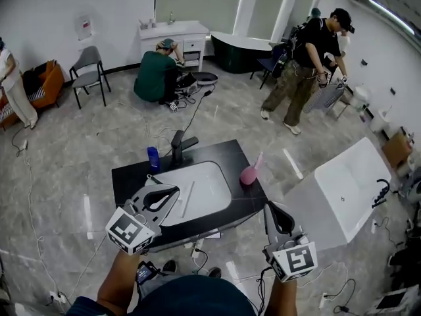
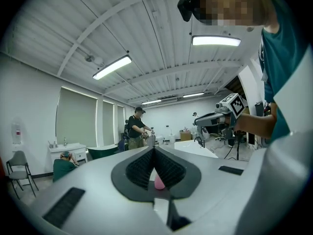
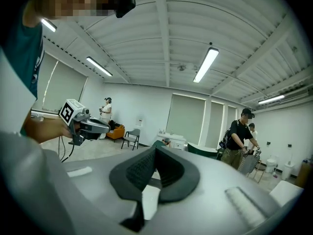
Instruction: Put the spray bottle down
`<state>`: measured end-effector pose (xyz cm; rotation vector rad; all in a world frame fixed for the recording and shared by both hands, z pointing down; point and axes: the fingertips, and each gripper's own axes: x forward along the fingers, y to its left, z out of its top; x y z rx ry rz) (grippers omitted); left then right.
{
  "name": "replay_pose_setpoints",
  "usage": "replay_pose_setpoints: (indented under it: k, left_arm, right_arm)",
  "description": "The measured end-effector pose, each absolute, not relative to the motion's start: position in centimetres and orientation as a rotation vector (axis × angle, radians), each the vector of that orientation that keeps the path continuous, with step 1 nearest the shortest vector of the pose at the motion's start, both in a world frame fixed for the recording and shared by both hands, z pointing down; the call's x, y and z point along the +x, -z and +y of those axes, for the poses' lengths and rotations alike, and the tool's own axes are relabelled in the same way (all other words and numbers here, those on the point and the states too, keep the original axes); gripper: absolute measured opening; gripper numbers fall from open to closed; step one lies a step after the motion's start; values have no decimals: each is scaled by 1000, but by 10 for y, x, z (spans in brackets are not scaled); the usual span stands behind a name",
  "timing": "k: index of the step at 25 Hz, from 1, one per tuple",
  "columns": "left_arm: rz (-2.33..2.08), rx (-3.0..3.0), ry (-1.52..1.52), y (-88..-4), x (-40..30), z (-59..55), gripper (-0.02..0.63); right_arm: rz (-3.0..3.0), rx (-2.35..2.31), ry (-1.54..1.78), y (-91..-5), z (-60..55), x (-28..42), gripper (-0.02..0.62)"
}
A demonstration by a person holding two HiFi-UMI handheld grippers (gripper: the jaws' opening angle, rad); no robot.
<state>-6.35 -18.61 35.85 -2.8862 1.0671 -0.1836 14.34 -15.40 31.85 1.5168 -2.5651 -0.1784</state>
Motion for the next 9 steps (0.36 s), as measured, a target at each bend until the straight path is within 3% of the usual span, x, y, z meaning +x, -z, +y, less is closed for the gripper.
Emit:
replay_pose_setpoints:
  k: [9]
  left_arm:
    - [1011,-2907,172,-352,-51,-160,5]
  right_arm:
    - [-2535,1549,157,-321,-126,150,8]
